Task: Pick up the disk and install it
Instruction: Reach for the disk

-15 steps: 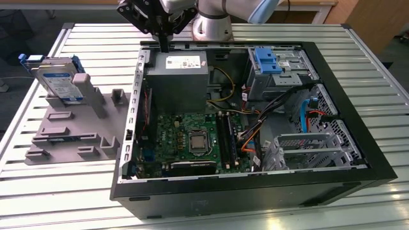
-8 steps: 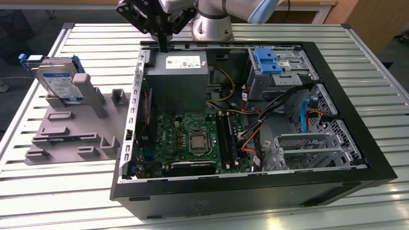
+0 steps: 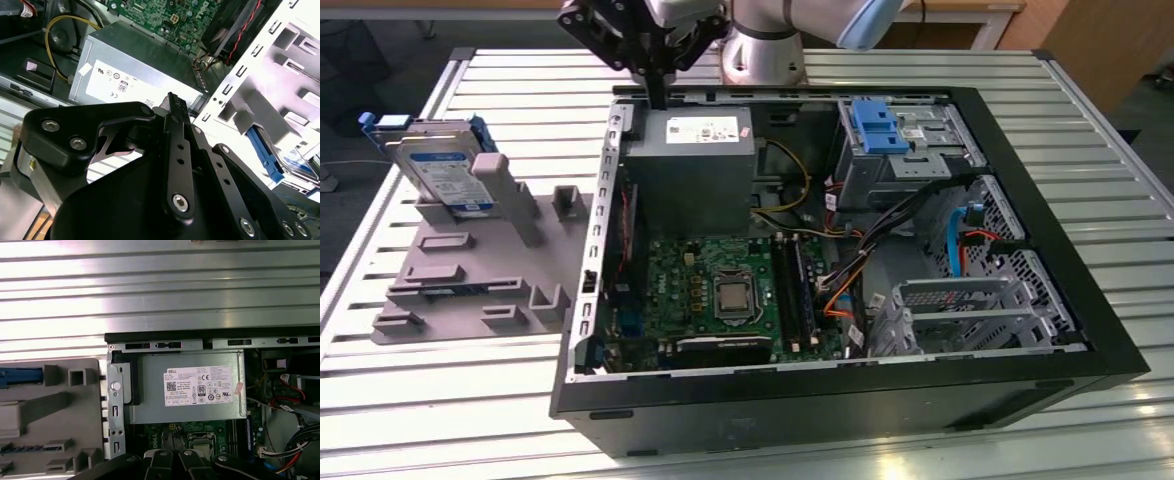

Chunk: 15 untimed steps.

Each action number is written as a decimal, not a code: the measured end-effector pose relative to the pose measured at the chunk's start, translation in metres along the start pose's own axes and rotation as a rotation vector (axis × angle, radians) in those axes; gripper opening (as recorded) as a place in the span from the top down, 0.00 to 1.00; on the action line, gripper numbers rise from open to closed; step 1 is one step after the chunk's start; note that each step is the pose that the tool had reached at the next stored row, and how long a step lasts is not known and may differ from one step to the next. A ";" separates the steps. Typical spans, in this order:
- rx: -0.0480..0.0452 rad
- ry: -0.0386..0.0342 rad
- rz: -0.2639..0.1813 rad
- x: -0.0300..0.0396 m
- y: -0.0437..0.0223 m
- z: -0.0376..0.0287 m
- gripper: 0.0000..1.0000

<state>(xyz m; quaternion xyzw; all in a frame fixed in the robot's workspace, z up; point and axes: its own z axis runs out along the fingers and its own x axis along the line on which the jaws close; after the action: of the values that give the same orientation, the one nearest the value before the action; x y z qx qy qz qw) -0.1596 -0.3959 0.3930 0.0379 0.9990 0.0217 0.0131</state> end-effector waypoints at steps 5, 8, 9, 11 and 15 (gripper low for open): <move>0.0000 0.0000 0.000 0.0027 -0.0002 -0.0001 0.89; 0.0001 0.0000 0.000 0.0040 -0.0002 -0.0001 0.89; 0.0000 0.0000 0.000 0.0045 -0.0003 -0.0001 0.89; 0.0000 0.0000 0.000 0.0054 -0.0003 -0.0001 0.89; 0.0000 0.0000 0.000 0.0071 -0.0004 -0.0001 0.89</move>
<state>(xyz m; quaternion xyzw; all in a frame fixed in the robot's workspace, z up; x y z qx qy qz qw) -0.1668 -0.3958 0.3929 0.0379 0.9990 0.0217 0.0131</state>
